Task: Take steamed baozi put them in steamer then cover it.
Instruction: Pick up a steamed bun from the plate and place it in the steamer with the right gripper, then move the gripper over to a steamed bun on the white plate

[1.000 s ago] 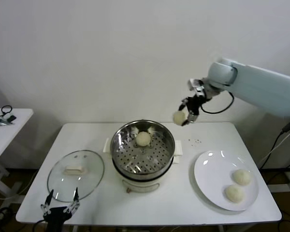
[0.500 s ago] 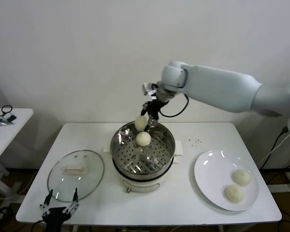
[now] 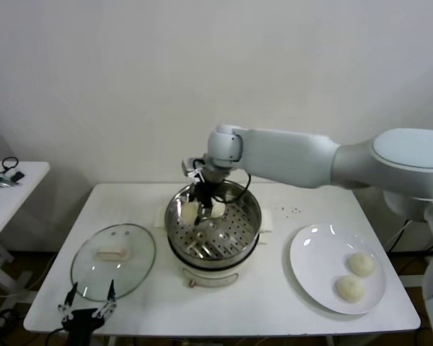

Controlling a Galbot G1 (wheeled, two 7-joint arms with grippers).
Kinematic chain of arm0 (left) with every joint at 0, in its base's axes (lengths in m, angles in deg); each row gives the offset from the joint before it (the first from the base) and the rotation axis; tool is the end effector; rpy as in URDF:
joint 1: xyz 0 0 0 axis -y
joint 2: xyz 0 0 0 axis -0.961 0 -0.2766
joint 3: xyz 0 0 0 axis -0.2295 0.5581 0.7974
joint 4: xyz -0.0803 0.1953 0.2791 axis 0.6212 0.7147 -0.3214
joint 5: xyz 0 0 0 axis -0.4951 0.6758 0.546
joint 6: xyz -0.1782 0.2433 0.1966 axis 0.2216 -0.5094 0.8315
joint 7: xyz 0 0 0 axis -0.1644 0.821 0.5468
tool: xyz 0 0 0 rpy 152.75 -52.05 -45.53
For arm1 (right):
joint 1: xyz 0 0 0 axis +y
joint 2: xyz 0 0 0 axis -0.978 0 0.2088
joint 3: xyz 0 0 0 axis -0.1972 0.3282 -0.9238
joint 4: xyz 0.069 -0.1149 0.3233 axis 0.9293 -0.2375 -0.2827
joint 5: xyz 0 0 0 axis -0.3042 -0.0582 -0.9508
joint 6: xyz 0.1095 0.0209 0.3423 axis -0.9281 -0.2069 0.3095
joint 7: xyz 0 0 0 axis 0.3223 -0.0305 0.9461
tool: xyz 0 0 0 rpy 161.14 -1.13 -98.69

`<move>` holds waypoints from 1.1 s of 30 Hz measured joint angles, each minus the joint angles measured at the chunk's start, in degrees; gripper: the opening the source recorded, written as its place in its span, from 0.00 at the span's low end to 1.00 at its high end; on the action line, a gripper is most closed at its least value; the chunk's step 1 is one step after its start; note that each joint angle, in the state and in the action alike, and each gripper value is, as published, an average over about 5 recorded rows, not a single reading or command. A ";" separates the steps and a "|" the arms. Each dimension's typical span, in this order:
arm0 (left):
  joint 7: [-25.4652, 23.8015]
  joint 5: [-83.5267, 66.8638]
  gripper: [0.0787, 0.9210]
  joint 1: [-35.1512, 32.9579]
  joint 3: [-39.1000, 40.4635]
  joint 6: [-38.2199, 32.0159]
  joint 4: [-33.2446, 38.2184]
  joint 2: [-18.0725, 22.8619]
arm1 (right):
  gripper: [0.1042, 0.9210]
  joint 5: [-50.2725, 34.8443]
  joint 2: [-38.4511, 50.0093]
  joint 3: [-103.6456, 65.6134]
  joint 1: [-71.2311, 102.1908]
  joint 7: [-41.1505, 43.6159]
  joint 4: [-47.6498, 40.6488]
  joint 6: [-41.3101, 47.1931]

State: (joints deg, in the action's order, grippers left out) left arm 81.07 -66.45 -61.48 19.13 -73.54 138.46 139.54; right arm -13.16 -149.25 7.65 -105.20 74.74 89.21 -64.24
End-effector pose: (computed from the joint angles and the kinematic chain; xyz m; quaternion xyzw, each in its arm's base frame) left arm 0.0925 0.0851 -0.3530 0.0878 -0.9875 -0.0586 0.1172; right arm 0.5533 0.1987 -0.0941 0.6357 -0.4913 0.5178 0.2939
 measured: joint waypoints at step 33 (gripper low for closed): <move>0.36 -0.08 0.88 0.97 0.05 0.28 -0.76 -0.12 | 0.88 0.90 8.11 0.67 -4.79 2.83 6.03 -1.03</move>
State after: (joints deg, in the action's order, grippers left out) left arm 81.43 -66.53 -60.51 19.18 -73.27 137.70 139.42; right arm -12.26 -141.14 8.32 -109.98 77.58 95.24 -65.27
